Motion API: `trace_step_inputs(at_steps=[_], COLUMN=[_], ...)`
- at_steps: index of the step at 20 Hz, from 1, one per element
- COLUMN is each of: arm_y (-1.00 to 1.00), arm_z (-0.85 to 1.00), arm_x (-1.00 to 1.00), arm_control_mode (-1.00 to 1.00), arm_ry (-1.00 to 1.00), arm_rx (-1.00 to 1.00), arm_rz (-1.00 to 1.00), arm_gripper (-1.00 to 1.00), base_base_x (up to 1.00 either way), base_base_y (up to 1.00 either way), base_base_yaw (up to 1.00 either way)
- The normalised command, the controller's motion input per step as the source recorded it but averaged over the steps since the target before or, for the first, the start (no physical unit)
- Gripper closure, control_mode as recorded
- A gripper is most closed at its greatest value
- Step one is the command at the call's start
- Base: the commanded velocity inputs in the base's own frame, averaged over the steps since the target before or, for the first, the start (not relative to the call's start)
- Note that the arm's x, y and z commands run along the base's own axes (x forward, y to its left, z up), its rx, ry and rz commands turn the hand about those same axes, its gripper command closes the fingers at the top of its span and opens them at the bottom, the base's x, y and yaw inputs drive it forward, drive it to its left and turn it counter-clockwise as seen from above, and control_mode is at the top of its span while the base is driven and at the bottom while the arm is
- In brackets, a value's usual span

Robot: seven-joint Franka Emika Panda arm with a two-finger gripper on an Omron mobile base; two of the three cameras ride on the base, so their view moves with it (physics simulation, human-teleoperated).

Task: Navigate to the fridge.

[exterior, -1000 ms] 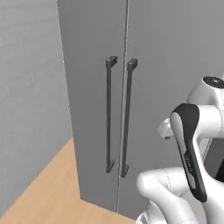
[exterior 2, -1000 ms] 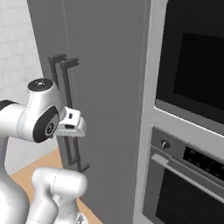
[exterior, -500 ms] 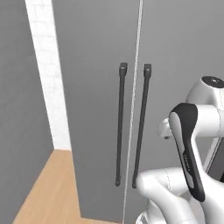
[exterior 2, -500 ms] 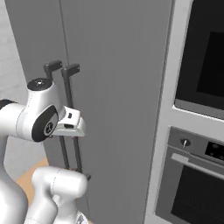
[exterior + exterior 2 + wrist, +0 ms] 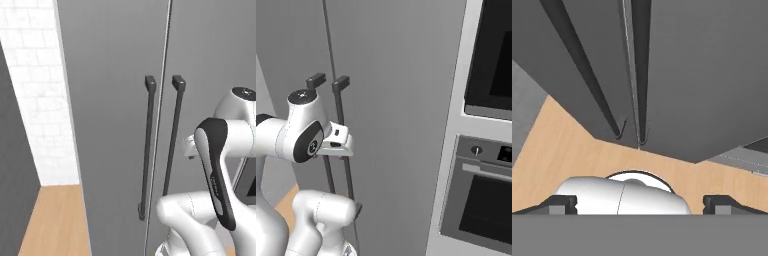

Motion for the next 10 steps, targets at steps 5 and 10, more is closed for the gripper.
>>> trace_step_inputs(at_steps=[5, 10], arm_y=[0.0, 0.0], arm_z=[0.0, 0.0], arm_x=[0.0, 0.0], arm_control_mode=[1.0, 1.0], arm_ry=[0.0, 0.0], arm_rx=[0.0, 0.0], arm_rz=[0.0, 0.0], arm_gripper=[-1.0, -1.0], base_base_x=[0.2, 0.3], base_base_y=[0.51, 0.28], base_base_yaw=[-0.34, -0.29])
